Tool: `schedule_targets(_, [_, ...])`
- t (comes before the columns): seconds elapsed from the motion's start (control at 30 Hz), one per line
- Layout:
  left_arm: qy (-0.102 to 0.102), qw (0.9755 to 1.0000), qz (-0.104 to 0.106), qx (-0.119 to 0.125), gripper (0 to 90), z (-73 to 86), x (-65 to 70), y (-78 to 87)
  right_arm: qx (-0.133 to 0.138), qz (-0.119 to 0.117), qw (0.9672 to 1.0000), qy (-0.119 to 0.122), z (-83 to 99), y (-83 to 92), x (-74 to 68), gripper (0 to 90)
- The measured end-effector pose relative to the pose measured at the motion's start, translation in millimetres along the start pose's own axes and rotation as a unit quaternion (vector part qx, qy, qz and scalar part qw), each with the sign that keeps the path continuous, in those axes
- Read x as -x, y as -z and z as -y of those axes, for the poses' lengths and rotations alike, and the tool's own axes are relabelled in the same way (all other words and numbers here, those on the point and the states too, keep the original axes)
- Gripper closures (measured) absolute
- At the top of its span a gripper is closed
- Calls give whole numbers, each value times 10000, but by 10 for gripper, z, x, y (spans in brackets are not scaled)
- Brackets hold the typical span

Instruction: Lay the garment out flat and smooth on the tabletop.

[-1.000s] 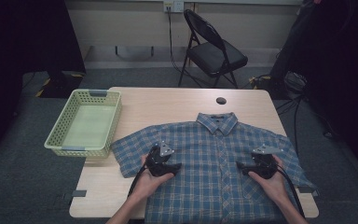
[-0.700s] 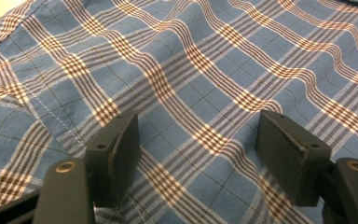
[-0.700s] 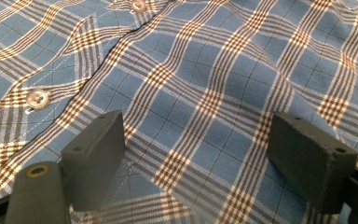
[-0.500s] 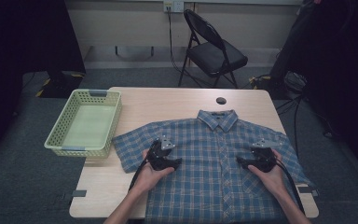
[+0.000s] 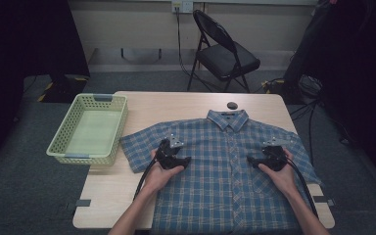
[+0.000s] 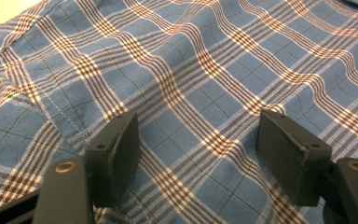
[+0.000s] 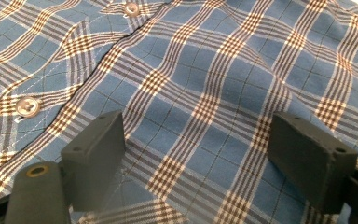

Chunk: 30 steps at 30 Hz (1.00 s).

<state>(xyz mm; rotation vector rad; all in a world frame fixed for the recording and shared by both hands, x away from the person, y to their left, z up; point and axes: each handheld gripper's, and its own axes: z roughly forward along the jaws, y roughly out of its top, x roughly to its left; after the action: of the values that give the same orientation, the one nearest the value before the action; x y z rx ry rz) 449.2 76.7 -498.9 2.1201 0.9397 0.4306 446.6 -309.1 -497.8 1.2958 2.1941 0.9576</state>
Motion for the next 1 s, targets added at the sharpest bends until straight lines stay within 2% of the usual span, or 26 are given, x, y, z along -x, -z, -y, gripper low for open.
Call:
schedule_targets(0.33, [51,10000,-42,1,298,-103,-156,-119,-2,30,10000,-14,-118,-129,81,182])
schedule_targets(1.0, [226,9995,-237,18,299,-225,-324,-266,0,34,10000,-48,-330,-362,230,182])
